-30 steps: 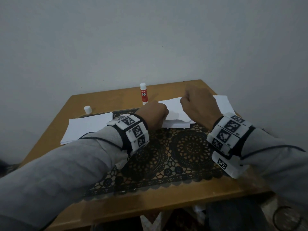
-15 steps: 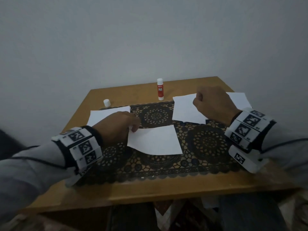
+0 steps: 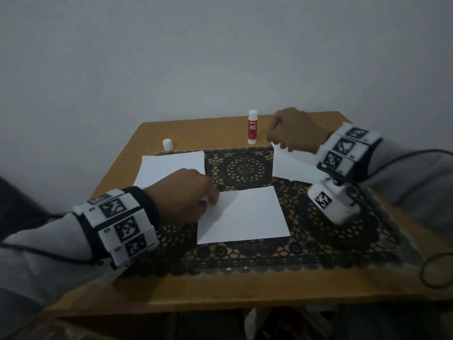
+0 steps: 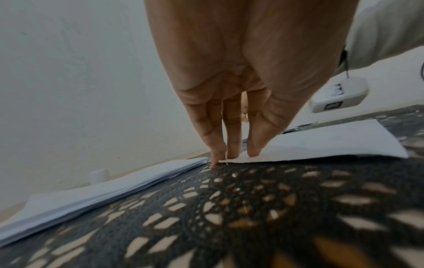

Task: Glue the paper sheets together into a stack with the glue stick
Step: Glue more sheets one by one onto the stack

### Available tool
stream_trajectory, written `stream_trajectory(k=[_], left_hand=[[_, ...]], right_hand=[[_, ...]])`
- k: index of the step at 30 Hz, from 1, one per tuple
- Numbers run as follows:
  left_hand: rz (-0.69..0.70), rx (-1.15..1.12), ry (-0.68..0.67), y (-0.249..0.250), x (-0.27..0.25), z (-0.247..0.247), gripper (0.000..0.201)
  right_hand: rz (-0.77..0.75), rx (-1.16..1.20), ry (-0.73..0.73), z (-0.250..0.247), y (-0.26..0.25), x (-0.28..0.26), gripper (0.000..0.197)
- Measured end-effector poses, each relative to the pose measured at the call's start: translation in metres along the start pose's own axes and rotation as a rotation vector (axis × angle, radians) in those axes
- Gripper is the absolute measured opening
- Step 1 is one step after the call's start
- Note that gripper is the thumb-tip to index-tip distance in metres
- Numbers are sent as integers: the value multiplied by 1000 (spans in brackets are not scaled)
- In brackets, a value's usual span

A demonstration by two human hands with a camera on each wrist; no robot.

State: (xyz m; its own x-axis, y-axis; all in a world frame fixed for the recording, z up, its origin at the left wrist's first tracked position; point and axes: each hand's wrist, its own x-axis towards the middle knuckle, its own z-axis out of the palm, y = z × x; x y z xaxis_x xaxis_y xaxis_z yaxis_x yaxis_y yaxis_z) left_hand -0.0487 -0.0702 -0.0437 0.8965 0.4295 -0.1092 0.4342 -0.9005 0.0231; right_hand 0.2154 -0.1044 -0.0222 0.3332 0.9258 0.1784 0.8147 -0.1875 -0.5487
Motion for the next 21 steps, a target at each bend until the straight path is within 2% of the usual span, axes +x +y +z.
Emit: stream_trajectory(k=[6,9,15,21], left_hand=[[20,-43,40,-2,-1,-2,27],[23,-40,33,-1,0,-2,26],[15,-33,8,-1,0,-3,24],[15,-40,-38,5,-3,0,19]], right_hand=[[192,15,-20,31,-5,56,34],[242,12,-45,40,-3,72,39],[234,-25,7,49,-2,79,41],[84,21,18,41,-16,50,25]])
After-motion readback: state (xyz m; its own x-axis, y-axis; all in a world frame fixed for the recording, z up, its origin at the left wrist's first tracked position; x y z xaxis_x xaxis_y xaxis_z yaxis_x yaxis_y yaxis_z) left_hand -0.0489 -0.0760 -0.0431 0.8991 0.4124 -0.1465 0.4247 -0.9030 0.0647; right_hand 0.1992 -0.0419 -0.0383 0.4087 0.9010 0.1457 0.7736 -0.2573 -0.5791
